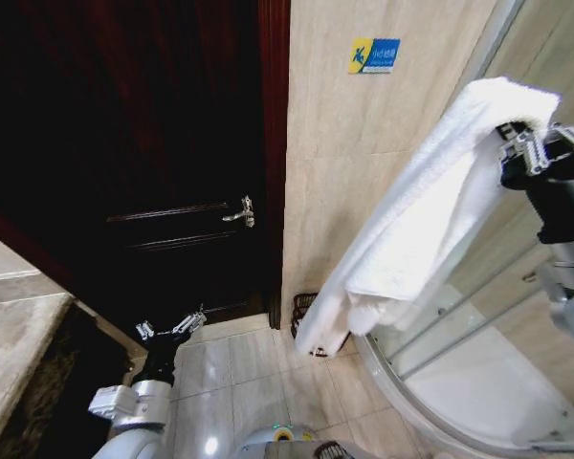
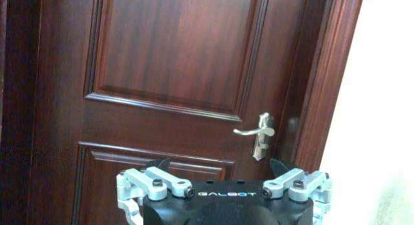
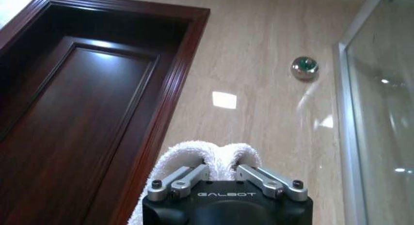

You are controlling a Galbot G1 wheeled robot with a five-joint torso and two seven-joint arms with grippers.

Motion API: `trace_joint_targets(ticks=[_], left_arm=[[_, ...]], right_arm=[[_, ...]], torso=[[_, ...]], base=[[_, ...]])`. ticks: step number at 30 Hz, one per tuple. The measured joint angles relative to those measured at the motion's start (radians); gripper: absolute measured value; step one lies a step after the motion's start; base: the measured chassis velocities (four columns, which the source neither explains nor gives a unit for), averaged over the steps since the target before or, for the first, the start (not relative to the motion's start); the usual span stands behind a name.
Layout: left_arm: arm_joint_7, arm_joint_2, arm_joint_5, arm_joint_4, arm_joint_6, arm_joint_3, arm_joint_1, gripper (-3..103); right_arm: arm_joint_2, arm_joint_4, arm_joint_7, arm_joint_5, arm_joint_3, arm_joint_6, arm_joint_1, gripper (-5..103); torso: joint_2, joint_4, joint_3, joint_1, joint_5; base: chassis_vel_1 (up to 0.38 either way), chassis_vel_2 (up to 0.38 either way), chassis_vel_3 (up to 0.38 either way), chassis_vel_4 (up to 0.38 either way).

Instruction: Discard the used towel into the hamper.

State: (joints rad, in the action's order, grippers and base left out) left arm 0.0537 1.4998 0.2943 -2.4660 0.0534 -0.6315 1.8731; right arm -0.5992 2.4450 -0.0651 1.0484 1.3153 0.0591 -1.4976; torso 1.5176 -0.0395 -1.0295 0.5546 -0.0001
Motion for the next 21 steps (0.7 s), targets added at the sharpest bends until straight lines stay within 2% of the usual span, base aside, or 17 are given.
trace_joint_targets(ticks=[9,21], left_arm=[[0.0,0.0,0.0,0.0,0.0,0.0,0.0,100],[0.0,0.0,0.0,0.0,0.0,0.0,0.0,100]], right_arm=[[-0.001,-0.001,0.0,0.0,0.0,-0.001,0.0,5],[-0.001,-0.001,-0.001,0.0,0.0,-0.001,0.0,5]], torso=[[-0.001,-0.0008,0.0,0.001,0.0001],[-0.002,-0.0005,0.0,0.001,0.0001]], base=[[0.012,-0.017,-0.025,0.01],[0.0,0.0,0.0,0.0]])
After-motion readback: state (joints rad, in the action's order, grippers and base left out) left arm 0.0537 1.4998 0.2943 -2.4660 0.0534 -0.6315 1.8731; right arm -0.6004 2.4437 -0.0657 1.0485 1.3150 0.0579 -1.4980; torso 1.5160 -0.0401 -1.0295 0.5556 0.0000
